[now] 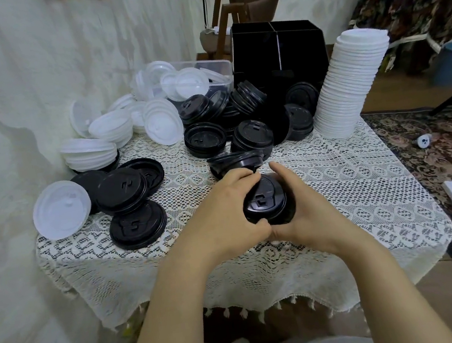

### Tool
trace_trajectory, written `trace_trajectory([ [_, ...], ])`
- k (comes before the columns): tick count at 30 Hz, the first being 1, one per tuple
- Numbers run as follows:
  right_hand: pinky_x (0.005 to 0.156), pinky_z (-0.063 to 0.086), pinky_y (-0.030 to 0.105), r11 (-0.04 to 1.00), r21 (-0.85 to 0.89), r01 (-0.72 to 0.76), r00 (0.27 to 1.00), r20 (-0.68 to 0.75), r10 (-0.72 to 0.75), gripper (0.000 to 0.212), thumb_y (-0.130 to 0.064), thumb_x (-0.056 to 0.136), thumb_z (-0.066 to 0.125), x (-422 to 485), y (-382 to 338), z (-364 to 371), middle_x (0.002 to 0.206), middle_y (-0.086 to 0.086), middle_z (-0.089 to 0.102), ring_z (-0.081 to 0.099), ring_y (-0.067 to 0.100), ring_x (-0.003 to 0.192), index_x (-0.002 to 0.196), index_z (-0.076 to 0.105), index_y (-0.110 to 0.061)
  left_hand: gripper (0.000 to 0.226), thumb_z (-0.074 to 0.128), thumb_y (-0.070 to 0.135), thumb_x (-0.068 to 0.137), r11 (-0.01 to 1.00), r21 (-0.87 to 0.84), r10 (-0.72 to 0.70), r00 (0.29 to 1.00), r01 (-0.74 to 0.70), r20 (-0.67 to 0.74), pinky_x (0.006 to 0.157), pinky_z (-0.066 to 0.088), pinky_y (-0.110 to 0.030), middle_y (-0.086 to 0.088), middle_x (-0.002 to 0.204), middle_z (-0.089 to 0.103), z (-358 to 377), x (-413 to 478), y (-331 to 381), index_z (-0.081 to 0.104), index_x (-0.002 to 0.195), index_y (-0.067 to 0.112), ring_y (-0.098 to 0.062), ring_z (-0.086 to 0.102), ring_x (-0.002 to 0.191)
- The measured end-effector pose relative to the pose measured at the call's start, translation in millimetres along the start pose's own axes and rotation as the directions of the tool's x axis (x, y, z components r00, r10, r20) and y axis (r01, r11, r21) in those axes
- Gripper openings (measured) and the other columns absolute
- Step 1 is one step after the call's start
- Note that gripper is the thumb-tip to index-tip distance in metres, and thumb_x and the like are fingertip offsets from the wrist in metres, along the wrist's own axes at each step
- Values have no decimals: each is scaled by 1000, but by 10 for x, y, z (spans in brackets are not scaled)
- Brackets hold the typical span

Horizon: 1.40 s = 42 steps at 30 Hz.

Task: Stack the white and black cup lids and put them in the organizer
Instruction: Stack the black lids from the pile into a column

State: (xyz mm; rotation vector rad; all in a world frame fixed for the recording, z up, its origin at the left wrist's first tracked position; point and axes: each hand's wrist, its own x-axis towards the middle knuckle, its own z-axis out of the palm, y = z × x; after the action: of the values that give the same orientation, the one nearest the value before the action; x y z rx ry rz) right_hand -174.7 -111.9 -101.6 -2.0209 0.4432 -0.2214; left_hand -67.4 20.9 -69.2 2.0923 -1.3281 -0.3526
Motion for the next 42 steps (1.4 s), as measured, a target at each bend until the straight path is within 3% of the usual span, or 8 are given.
trace_trajectory([
  [3, 88, 39, 2, 999, -5, 51, 998, -22, -51, 97, -13, 67, 89, -7, 8, 1, 118, -46, 40, 44, -27, 109, 128, 28, -57, 75, 65, 21, 81, 1000, -11, -24, 999, 24, 22, 97, 22, -9, 22, 145, 27, 15, 13, -11, 34, 148, 25, 3, 30, 129],
  [9, 102, 30, 3, 995, -56, 81, 997, 10, -81, 102, -19, 70, 87, -9, -4, -6, 136, -32, 33, 33, -23, 124, 146, 24, -40, 74, 66, 19, 84, 998, -31, -51, 996, 53, 66, 88, 19, 3, 23, 145, 25, 30, 32, -81, 32, 149, 25, 5, 29, 128],
  [14, 107, 29, 7, 991, -118, 60, 998, 15, -59, 97, -17, 76, 82, 4, -25, -18, 142, -28, 35, 36, -14, 128, 151, 23, -34, 75, 70, 24, 85, 996, -63, -61, 994, 67, 95, 106, 19, -13, 21, 151, 24, 22, 45, -122, 32, 150, 26, 0, 26, 138],
  [20, 85, 22, -10, 975, -191, 115, 992, -24, -121, 89, -17, 80, 79, 18, -47, 29, 115, -51, 22, 23, -43, 101, 125, 13, -56, 78, 73, 29, 83, 993, -69, -92, 993, 98, 79, 116, 22, -24, 17, 154, 24, 22, 60, -132, 32, 149, 29, -3, 24, 141],
  [25, 94, 42, 10, 995, -70, 67, 997, 38, -64, 84, 0, 83, 67, -29, -36, -70, 140, -26, 42, 48, -16, 114, 145, 29, -44, 76, 75, 27, 82, 992, -87, -89, 993, 96, 75, 107, 22, -15, 20, 149, 29, 4, 40, -145, 36, 147, 29, 0, 30, 136],
  [30, 111, 37, 26, 988, 107, 114, 964, -253, -84, 54, -9, 96, 58, 98, -128, -163, 141, -14, 51, 44, -6, 129, 140, 46, -37, 77, 75, 30, 82, 991, -84, -94, 992, 102, 87, 104, 20, -13, 26, 144, 28, -24, 29, -139, 34, 147, 32, 4, 29, 132],
  [39, 97, 21, -5, 913, -362, 186, 947, -182, -265, 50, -7, 89, 68, 526, -161, -178, 136, -13, 53, 41, -7, 121, 133, 58, -27, 77, 75, 29, 81, 993, -75, -86, 990, 95, 115, 104, 20, -11, 25, 144, 28, -62, 15, -157, 35, 147, 31, 6, 28, 130],
  [42, 106, 20, 7, 877, -445, 178, 967, -84, -239, 52, -5, 88, 67, 593, -189, -219, 141, -11, 51, 39, 1, 133, 135, 57, -27, 76, 75, 29, 81, 991, -81, -96, 988, 107, 123, 105, 20, -12, 28, 136, 27, -57, 20, -152, 35, 147, 30, 4, 29, 132],
])
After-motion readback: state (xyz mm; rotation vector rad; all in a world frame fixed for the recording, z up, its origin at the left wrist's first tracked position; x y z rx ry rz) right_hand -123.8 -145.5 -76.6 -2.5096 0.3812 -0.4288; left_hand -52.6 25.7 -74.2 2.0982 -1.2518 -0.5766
